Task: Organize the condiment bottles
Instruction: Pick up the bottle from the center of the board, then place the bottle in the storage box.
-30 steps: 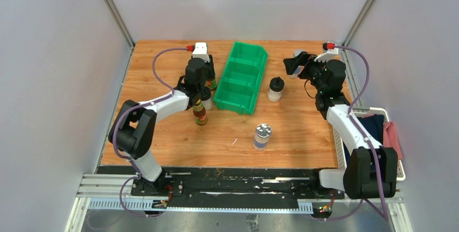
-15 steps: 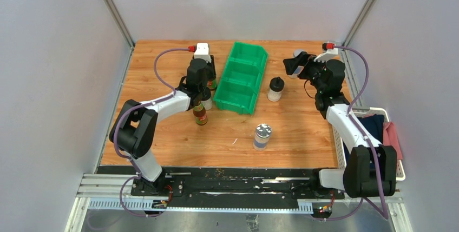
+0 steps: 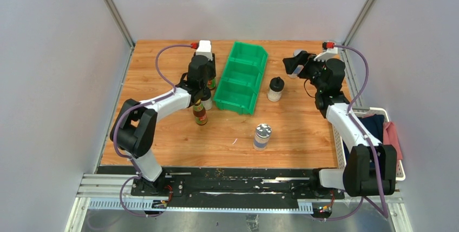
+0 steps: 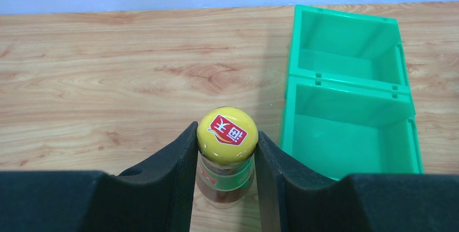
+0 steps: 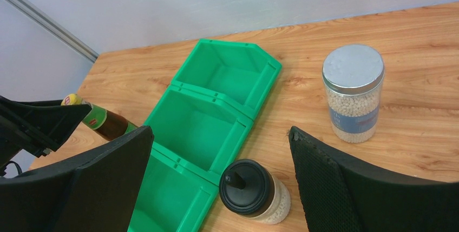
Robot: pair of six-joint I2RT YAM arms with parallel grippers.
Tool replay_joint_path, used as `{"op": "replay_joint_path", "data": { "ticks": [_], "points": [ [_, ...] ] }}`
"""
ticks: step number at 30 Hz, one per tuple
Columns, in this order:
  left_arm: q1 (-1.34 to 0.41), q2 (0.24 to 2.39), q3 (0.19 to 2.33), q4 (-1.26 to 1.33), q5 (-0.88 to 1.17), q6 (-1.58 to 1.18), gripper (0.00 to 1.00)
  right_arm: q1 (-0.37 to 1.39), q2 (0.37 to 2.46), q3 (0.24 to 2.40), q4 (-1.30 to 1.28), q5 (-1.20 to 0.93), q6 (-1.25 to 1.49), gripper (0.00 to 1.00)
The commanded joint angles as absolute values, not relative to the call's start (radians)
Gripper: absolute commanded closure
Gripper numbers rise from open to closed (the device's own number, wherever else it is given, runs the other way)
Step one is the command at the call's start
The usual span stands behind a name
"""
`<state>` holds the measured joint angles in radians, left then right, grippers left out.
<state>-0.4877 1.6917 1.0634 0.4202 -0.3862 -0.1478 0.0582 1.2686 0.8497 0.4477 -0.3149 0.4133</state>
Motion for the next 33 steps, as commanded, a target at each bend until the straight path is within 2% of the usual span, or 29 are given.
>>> {"op": "replay_joint_path", "data": {
  "ticks": [1,22,33],
  "points": [
    [-0.495,1.69,1.155,0.51,-0.405,-0.123,1.0,0.045,1.279,0.891,0.457,-0.336,0.426,0.0],
    [-0.494,1.72,1.367,0.491,-0.389,-0.055,1.0,0.048,1.315,0.936,0.443,-0.336,0.423,0.0],
    [-0.494,1.787,1.517,0.455,-0.304,-0.059,1.0,0.048,1.328,0.963,0.426,-0.325,0.419,0.0]
  ]
}}
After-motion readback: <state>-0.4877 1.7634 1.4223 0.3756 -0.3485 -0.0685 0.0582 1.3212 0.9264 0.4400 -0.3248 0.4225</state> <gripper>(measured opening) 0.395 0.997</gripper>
